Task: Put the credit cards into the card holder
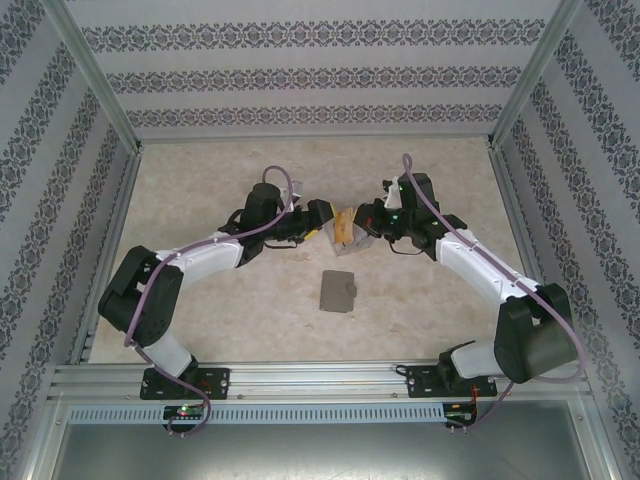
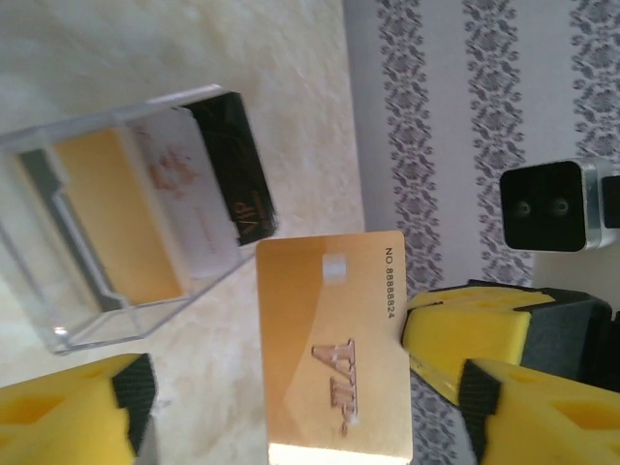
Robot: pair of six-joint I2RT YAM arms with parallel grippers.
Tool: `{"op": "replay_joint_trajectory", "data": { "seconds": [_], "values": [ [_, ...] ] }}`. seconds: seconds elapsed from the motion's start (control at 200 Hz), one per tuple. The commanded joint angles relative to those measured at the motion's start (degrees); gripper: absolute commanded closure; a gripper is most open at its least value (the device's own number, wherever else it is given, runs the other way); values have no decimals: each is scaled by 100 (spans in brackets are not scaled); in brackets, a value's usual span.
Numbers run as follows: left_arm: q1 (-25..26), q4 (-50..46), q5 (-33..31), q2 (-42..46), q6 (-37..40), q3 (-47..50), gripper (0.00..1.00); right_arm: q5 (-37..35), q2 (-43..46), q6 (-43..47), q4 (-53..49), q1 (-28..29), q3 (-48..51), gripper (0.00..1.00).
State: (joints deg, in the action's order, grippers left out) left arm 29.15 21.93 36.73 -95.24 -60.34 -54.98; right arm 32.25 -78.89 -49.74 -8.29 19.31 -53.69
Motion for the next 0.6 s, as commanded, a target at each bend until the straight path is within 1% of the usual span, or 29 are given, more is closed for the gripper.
{"op": "replay_joint_trajectory", "data": {
  "seconds": [0.0, 0.085, 0.15, 0.215, 0.285, 0.455, 0.49, 0.5, 0.545, 0.595],
  "values": [
    [-5, 601, 484, -113, -316, -213, 22, 546, 182, -509, 697, -56, 169, 100],
    [-3, 356, 511, -171, -293, -349, 25, 641, 183, -626, 825, -77, 234, 100],
    [-3, 490, 641, -214, -381, -382, 34, 660, 181, -694, 932, -93, 288, 100],
    [-5, 693, 689, -182, -490, -332, 39, 630, 174, -730, 952, -107, 315, 100],
    [-5, 712, 733, -138, -469, -311, 52, 625, 164, -743, 969, -133, 329, 100],
    [-3, 716, 703, -65, -490, -245, 91, 645, 137, -838, 1042, -207, 410, 98],
    [-5, 717, 690, -70, -505, -240, 98, 695, 143, -862, 1117, -215, 435, 95],
    [-5, 725, 694, -68, -514, -234, 100, 713, 145, -873, 1150, -214, 442, 93],
    [-5, 776, 697, -74, -556, -232, 100, 768, 187, -912, 1270, -223, 493, 85],
    [-5, 910, 720, -82, -661, -212, 100, 783, 260, -965, 1409, -232, 566, 79]
  ]
}}
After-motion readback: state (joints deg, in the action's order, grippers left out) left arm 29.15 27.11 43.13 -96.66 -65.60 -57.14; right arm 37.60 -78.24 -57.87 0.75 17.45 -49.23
